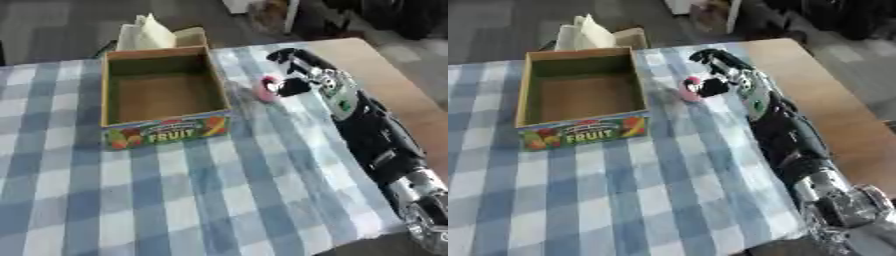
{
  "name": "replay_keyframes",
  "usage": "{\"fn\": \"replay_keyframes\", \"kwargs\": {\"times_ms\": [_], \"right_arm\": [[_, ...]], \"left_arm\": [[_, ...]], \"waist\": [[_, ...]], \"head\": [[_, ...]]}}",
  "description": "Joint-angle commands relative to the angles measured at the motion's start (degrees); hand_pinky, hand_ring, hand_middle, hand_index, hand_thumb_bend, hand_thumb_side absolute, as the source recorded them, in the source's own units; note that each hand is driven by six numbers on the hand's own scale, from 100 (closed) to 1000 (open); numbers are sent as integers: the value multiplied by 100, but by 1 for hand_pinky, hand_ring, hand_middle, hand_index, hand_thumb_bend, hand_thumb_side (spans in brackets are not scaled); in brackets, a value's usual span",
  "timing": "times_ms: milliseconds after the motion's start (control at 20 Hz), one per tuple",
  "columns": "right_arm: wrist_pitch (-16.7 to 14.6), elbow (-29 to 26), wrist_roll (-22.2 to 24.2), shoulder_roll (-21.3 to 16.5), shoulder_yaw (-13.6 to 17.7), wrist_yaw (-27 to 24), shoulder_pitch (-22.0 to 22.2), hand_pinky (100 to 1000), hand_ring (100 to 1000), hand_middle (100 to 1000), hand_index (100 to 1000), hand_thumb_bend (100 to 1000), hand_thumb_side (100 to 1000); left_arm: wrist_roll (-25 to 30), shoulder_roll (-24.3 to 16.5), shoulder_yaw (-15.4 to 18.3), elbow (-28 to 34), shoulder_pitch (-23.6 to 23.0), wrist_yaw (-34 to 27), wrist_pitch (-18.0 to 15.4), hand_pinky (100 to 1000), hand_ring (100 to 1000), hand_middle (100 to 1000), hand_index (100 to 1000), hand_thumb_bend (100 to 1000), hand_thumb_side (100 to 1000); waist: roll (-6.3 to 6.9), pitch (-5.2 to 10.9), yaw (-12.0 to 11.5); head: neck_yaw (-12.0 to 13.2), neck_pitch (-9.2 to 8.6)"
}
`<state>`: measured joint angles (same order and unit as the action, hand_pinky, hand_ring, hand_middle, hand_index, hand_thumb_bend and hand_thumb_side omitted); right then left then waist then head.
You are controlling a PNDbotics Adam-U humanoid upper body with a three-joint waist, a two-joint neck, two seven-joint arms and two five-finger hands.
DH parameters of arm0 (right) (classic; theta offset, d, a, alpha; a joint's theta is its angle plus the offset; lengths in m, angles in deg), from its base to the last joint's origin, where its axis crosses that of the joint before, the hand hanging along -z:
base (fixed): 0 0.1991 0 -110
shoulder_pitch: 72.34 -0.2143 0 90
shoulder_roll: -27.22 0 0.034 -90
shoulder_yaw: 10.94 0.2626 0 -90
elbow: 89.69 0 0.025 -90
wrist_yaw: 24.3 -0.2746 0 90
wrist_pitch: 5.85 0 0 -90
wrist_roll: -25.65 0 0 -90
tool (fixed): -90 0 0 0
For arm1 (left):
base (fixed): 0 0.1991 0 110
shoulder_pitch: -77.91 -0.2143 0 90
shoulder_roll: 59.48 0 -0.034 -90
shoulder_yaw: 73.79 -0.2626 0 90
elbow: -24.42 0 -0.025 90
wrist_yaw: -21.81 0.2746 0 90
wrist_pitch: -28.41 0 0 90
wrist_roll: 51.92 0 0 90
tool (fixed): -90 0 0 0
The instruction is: Pick up objects on the table and place them in the box.
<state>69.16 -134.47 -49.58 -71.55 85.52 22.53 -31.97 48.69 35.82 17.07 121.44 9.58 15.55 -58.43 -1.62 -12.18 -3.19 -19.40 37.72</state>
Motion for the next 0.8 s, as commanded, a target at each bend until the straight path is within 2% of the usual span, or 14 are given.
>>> {"fn": "replay_keyframes", "kwargs": {"times_ms": [50, 350, 450, 500, 800], "right_arm": [[28, 18, 165, -196, 9, 322, -100, 725, 895, 854, 902, 252, 370], [10, 58, 521, -181, -6, 628, -102, 722, 868, 831, 882, 274, 343], [16, 50, 528, -167, 2, 714, -99, 694, 816, 783, 851, 230, 207], [26, 44, 494, -160, 7, 753, -96, 674, 781, 746, 817, 197, 104], [141, 4, -111, -128, 15, 1106, -70, 565, 614, 549, 639, 130, 100]], "left_arm": [[9, -124, 35, 77, 43, 16, -5, 684, 504, 527, 652, 100, 856], [6, -117, 40, 76, 35, 16, -4, 684, 504, 527, 652, 100, 856], [6, -112, 40, 76, 35, 16, -3, 684, 504, 527, 652, 100, 857], [6, -112, 41, 77, 35, 16, -2, 684, 504, 527, 652, 100, 856], [-1, -104, 48, 80, 34, 9, -2, 684, 503, 527, 652, 100, 857]], "waist": [[7, 89, -7], [12, 84, -9], [14, 82, -9], [16, 82, -10], [24, 76, -22]], "head": [[-26, -23], [-31, -30], [-33, -30], [-36, -29], [-53, -29]]}}
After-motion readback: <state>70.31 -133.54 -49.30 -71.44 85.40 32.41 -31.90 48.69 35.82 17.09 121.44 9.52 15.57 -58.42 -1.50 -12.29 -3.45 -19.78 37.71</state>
